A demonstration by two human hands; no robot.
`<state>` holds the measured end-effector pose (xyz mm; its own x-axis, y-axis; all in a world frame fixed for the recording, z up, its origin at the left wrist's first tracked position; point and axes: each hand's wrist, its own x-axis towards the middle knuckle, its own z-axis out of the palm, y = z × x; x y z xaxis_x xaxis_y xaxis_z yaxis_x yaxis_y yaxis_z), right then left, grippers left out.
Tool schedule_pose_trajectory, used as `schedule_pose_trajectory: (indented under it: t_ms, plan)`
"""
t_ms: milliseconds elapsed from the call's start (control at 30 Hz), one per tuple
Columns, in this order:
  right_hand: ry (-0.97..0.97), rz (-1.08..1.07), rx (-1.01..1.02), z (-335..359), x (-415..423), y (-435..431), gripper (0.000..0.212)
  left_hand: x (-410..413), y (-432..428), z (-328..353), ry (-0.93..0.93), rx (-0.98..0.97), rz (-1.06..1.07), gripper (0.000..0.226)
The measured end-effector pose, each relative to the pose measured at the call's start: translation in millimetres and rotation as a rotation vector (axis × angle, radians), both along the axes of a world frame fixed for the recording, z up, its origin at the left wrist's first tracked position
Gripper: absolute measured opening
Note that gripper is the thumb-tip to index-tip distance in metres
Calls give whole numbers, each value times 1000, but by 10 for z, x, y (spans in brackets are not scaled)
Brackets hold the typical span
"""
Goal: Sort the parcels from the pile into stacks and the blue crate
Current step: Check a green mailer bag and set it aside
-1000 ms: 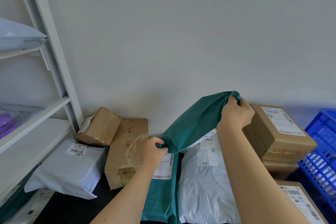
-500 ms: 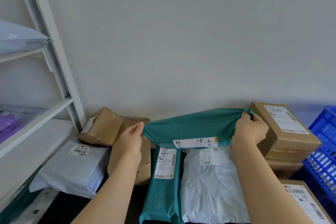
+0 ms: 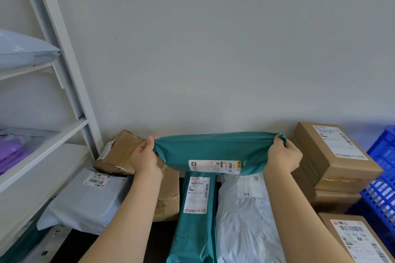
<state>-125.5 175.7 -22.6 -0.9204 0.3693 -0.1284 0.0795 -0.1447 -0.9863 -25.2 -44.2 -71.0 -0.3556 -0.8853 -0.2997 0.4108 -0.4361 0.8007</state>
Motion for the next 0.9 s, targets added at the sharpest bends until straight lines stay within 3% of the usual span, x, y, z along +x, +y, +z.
schedule_pose_trajectory:
  t_ms: [267, 400, 500, 567, 733, 900]
  plan:
    - [-167, 52, -283, 69, -9, -77, 16, -28, -61, 72, 22, 5, -29, 19]
    - [-197, 77, -337, 212, -22, -87, 9, -35, -64, -15, 11, 28, -85, 7]
    - [-225, 105, -337, 294, -39, -110, 10, -32, 12, -121, -50, 60, -228, 56]
    - [-225, 130, -364, 325, -50, -151, 12, -40, 74, -176, -66, 88, -301, 64]
    - [-146, 134, -332, 353, -89, -155, 27, -42, 67, -318, -186, -31, -278, 41]
    - [22, 74, -62, 244, -175, -84, 43, 33, 51, -269, -265, -185, -108, 22]
